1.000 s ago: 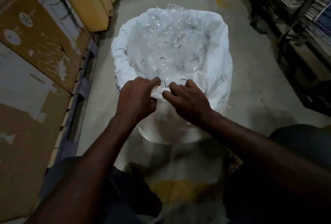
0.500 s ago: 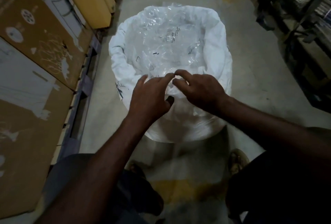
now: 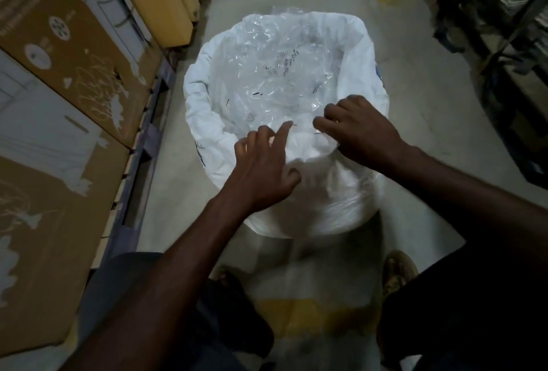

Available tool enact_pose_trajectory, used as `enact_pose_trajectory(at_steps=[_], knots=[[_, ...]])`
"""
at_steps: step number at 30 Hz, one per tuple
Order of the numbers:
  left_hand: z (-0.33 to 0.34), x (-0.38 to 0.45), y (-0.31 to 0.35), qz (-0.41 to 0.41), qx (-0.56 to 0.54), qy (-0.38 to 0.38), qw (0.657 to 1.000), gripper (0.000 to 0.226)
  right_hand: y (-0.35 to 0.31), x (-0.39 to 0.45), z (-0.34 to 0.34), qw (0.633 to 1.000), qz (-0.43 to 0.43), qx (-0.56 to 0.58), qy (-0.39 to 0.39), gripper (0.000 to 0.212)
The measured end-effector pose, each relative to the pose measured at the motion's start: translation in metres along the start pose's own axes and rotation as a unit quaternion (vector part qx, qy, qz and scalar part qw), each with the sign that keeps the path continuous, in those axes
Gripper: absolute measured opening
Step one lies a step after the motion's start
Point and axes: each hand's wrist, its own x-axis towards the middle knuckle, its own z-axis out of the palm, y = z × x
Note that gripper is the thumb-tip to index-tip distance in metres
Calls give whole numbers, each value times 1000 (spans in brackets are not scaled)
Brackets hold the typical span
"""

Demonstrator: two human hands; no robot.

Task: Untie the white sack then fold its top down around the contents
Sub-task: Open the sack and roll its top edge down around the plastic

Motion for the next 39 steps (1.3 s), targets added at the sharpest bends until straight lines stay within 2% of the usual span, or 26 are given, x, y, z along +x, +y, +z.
enact_pose_trajectory(at_steps=[1,3,5,6,8,10,12,13,15,17,18,19,21,24,26,28,31,33,35,36,38,39], knots=[[-1,-4,2,-19,-47,-42,998,84,-1,-2,4,1000,1,2,23,34],[-2,-2,1,-61,-119,-86,987,79,-6,-6,11,999,8,-6,46,27],[-6,8,-5,-65,-117,-80,988,61,-16,-8,13,999,14,-10,49,33],[-8,11,-9,-42,-105,-69,991,52,-22,-6,10,999,17,-4,45,38],[-11,13,-14,4,-91,-51,994,42,-31,-6,1,999,34,31,-9,54],[-11,11,-12,18,-66,-38,997,35,-31,-14,-7,991,53,80,-98,79],[-8,7,-6,48,-19,38,998,27,-24,-20,-18,974,61,106,-192,107],[-4,5,-3,64,20,81,994,24,-17,-20,-22,964,73,114,-228,113],[7,-1,0,84,98,143,981,28,2,-11,-31,944,120,162,-260,105],[18,-4,0,90,141,179,970,36,14,-2,-30,932,156,205,-254,67],[20,-6,1,83,153,184,967,36,12,-1,-27,936,159,208,-235,44],[21,-7,2,75,158,184,967,36,7,-2,-23,944,162,194,-212,32],[20,-9,8,58,140,162,975,39,-8,-12,-13,959,157,145,-188,27],[15,-9,17,58,84,104,989,63,-19,-23,-3,971,150,85,-164,48],[15,3,20,57,98,83,990,75,-20,-25,1,972,163,87,-145,55],[14,21,27,43,109,59,991,70,-25,-26,2,968,181,104,-141,60],[10,40,40,18,27,-9,999,46,-35,-27,-1,960,206,124,-143,63],[11,42,48,13,-18,-19,1000,49,-23,-25,-7,952,201,155,-169,63],[14,38,56,48,-30,-2,998,55,-1,-21,-21,940,163,205,-220,65],[16,36,59,78,-25,6,997,53,11,-19,-30,941,127,193,-249,73],[19,33,61,144,-9,-1,990,46,36,-11,-43,955,62,34,-288,93],[22,32,59,174,-4,-11,985,44,51,-3,-43,954,35,-41,-295,95]])
